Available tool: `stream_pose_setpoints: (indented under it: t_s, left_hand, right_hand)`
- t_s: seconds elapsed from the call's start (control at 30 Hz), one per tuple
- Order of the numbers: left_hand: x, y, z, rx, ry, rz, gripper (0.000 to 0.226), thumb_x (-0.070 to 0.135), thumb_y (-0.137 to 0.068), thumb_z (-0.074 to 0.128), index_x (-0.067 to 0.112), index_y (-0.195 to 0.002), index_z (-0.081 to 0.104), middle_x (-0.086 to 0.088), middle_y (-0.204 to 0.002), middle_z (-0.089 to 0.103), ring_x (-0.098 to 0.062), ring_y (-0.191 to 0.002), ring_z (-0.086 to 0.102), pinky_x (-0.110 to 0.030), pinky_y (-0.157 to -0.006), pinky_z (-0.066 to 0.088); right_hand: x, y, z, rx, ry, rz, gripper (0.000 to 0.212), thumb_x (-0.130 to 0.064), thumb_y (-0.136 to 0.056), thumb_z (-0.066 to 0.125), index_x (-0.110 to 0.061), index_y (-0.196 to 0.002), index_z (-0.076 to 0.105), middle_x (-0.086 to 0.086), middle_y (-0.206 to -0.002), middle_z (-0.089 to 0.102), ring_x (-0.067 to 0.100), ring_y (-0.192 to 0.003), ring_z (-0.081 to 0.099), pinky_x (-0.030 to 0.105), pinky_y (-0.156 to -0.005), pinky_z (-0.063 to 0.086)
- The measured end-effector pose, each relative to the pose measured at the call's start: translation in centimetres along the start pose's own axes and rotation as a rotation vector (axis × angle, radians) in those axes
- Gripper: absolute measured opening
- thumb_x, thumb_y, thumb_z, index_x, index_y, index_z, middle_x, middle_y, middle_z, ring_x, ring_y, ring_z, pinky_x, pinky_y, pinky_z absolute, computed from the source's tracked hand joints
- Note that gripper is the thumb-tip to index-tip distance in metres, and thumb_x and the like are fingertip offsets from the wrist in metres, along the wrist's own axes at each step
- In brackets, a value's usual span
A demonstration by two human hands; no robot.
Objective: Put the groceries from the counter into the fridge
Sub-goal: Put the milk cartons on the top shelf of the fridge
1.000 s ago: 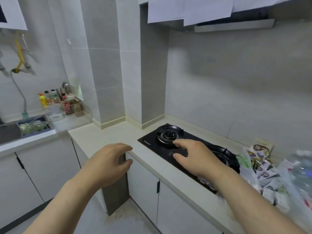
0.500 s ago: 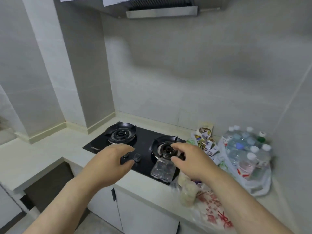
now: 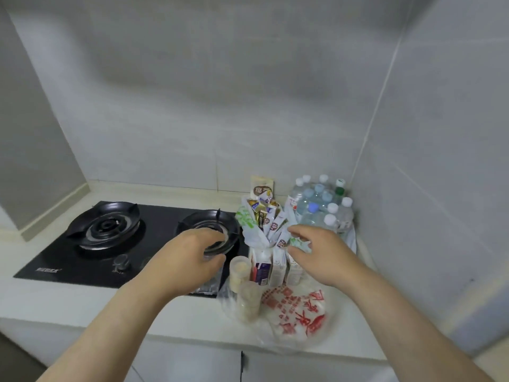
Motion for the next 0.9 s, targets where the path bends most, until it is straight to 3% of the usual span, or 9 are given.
stream_pose_setpoints:
  t_s: [0.17, 0.33, 0.73, 0.9]
  left_hand:
    - [-1.4, -2.0, 2.3, -0.057, 0.074, 0.060, 0.041, 0.030, -0.093, 0.060, 0.023, -0.134, 0.057, 0.012, -0.135, 0.056, -0.008, -0.126, 0.049, -0.018, -0.096, 0.037]
    - [-3.5, -4.0, 3.8, -0.123, 0.129, 0.096, 0.044, 0.033, -0.092, 0.062, 0.025, -0.135, 0.056, 0.013, -0.138, 0.055, -0.008, -0.128, 0.049, -0.027, -0.105, 0.042]
    - [-6.3, -6.4, 6.8, -0.202, 0.166, 0.175, 0.044, 0.038, -0.092, 0.060, 0.030, -0.135, 0.055, 0.017, -0.136, 0.054, -0.003, -0.125, 0.049, -0.019, -0.100, 0.040]
    - [-6.0, -7.8, 7.4, -0.205, 0.165, 0.188, 0.043, 0.039, -0.092, 0.060, 0.029, -0.134, 0.056, 0.018, -0.134, 0.054, -0.001, -0.125, 0.048, -0.014, -0.098, 0.036]
  right_hand:
    - [2.9, 0.4, -0.4, 0.030, 0.014, 0.139, 0.048, -0.035, -0.093, 0.062, -0.029, -0.140, 0.053, -0.011, -0.135, 0.058, 0.008, -0.124, 0.052, 0.031, -0.108, 0.041]
    - [3.6, 0.4, 0.5, 0.039, 0.007, 0.240, 0.049, -0.032, -0.092, 0.062, -0.028, -0.140, 0.052, -0.011, -0.135, 0.058, 0.008, -0.124, 0.052, 0.034, -0.108, 0.043]
    - [4.7, 0.2, 2.9, 0.042, -0.004, 0.366, 0.047, -0.033, -0.095, 0.059, -0.032, -0.141, 0.049, -0.018, -0.134, 0.055, 0.003, -0.124, 0.050, 0.026, -0.108, 0.040]
    - [6.5, -0.2, 2.3, 0.061, -0.031, 0.402, 0.048, -0.037, -0.094, 0.059, -0.035, -0.140, 0.049, -0.019, -0.132, 0.055, 0.004, -0.122, 0.051, 0.030, -0.107, 0.042]
Point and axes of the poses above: each hand's wrist, its own y-axis away from the middle knuckle, its own z-axis out of the palm, x = y × z, the point moved 7 cm from there along -y, towards the middle knuckle
